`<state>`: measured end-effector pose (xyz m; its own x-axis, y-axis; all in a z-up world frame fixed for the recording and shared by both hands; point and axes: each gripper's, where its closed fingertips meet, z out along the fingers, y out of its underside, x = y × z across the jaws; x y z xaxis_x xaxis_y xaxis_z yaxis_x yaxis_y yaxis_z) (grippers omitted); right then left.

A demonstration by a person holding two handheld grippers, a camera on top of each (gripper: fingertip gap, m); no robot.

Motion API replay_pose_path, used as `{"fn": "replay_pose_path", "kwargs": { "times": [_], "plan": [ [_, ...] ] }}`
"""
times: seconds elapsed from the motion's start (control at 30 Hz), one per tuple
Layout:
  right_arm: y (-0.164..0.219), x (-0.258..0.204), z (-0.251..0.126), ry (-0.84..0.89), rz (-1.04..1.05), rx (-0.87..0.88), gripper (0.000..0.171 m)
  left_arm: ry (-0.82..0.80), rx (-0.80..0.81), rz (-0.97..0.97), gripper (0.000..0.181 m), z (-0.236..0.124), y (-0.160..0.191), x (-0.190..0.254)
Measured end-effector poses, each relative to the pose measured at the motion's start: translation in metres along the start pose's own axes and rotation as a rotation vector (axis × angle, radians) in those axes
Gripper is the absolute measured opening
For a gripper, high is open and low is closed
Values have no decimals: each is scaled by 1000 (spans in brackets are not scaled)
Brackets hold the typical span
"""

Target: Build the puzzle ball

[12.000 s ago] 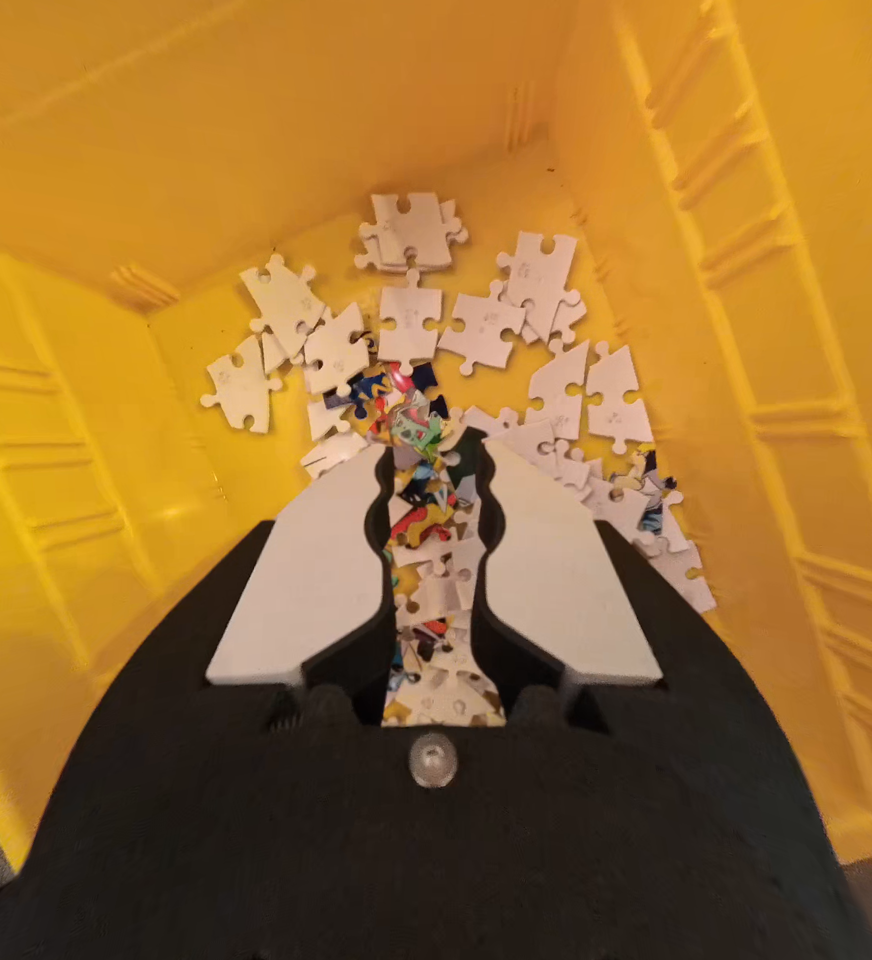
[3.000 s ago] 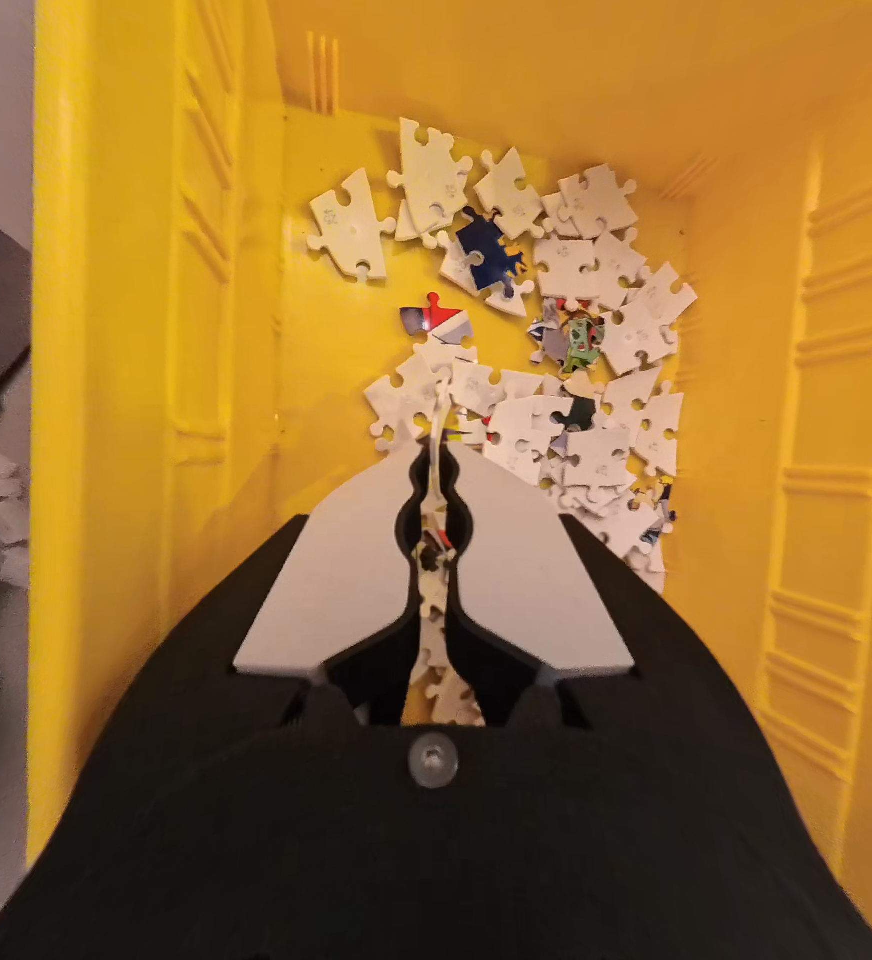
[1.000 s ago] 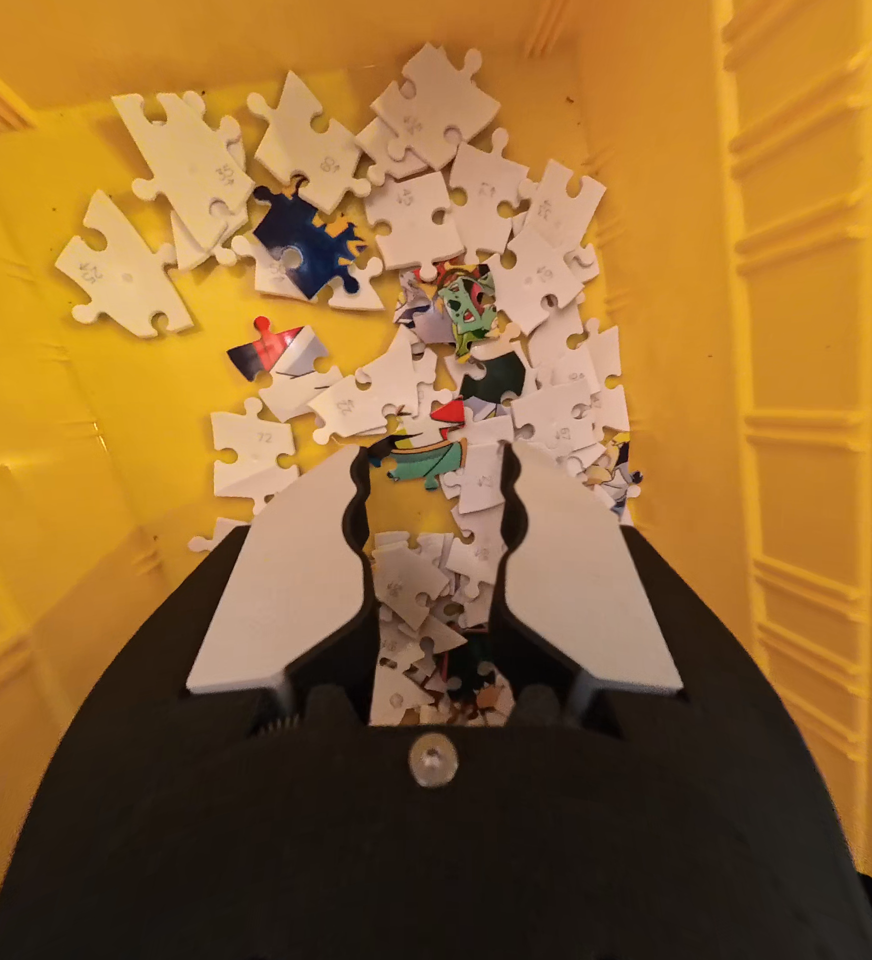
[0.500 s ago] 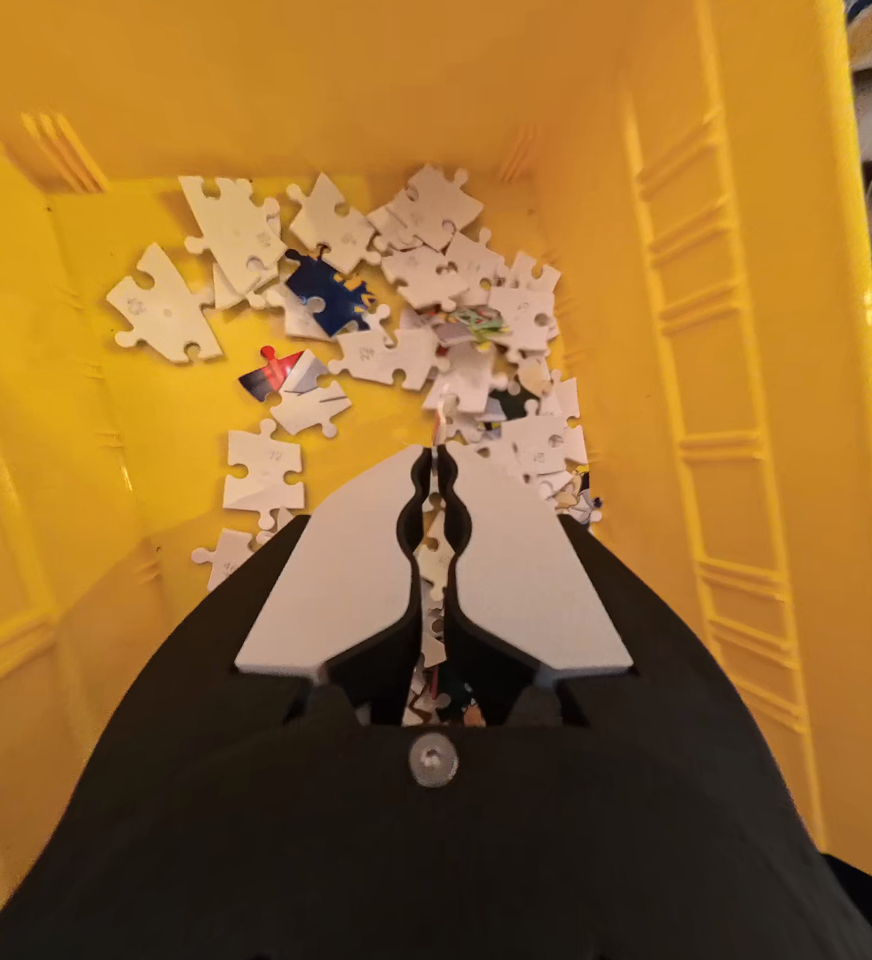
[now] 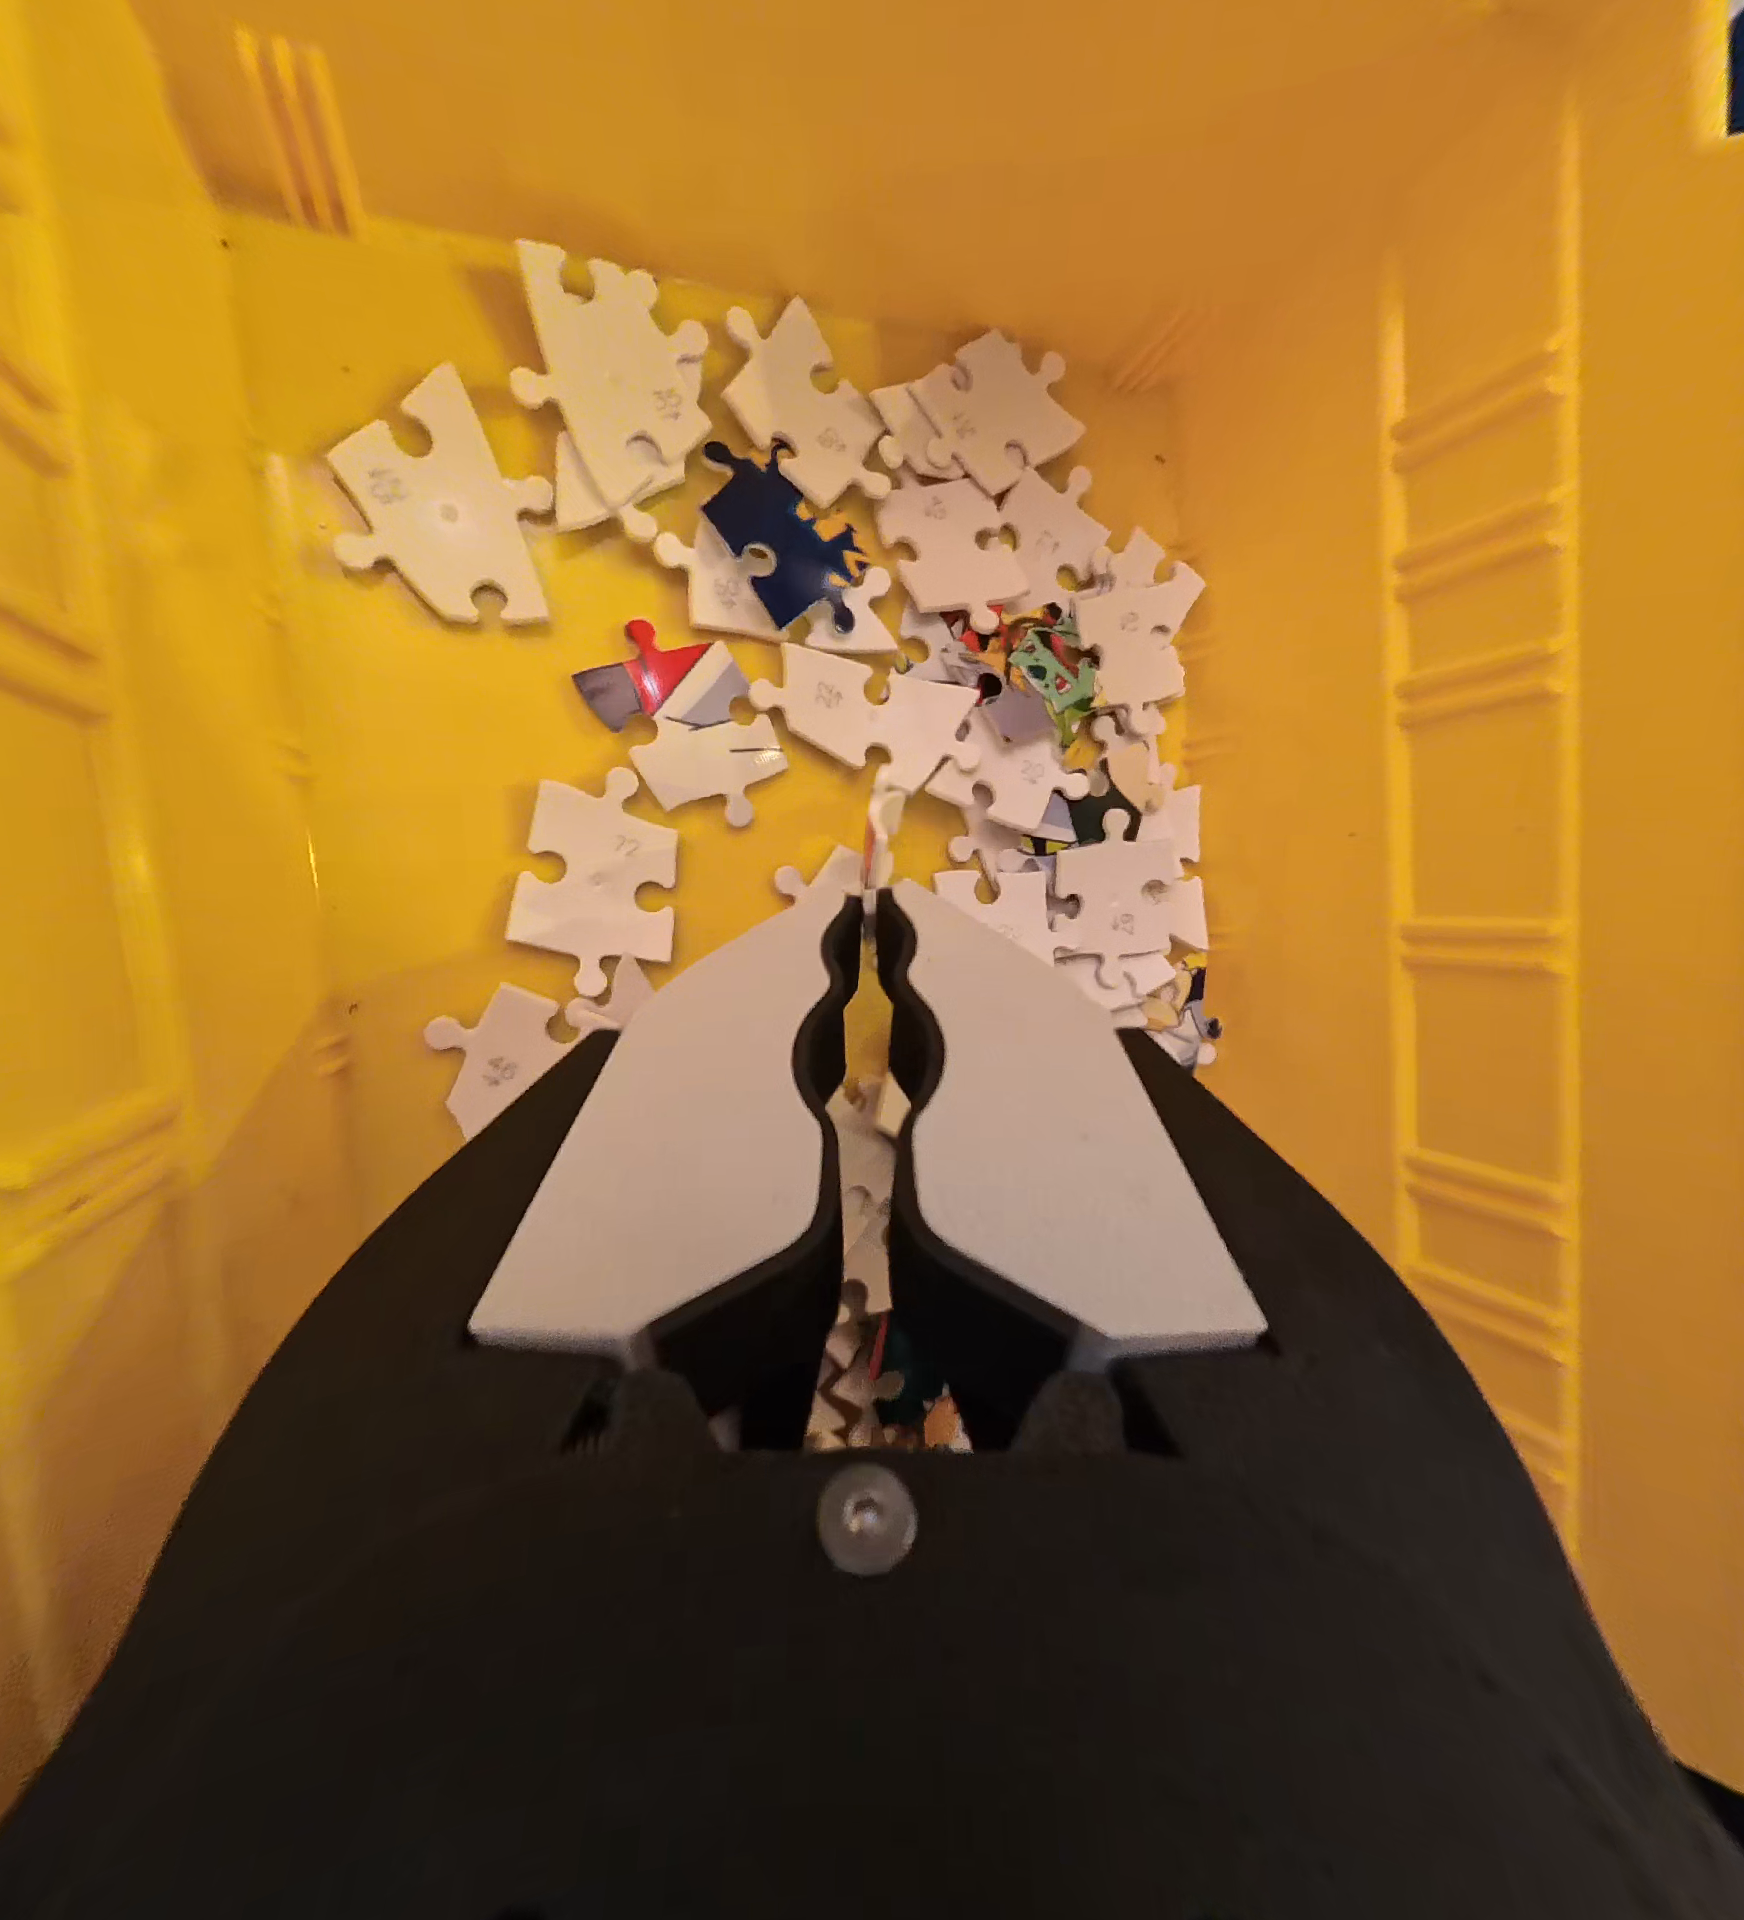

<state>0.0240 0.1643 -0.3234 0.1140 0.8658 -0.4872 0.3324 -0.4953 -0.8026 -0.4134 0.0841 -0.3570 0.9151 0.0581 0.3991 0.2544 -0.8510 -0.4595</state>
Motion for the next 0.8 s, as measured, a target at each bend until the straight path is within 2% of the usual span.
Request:
{"fn": "replay_pose_path", "kwargs": {
  "times": [0.13, 0.53, 0.67, 0.8],
  "plan": [
    [0, 0, 0, -1, 0, 2, 0, -61, -34, 12, 17, -1, 4, -7],
    [0, 0, 0, 0, -1, 1, 0, -219, -67, 149, 23, -24, 11, -16],
    [0, 0, 0, -1, 0, -1, 0, -290, -117, 168, 27, -43, 21, -27],
    [0, 0, 0, 1, -1, -2, 0, -331, -248, 207, 40, -42, 45, -28]
  ]
}}
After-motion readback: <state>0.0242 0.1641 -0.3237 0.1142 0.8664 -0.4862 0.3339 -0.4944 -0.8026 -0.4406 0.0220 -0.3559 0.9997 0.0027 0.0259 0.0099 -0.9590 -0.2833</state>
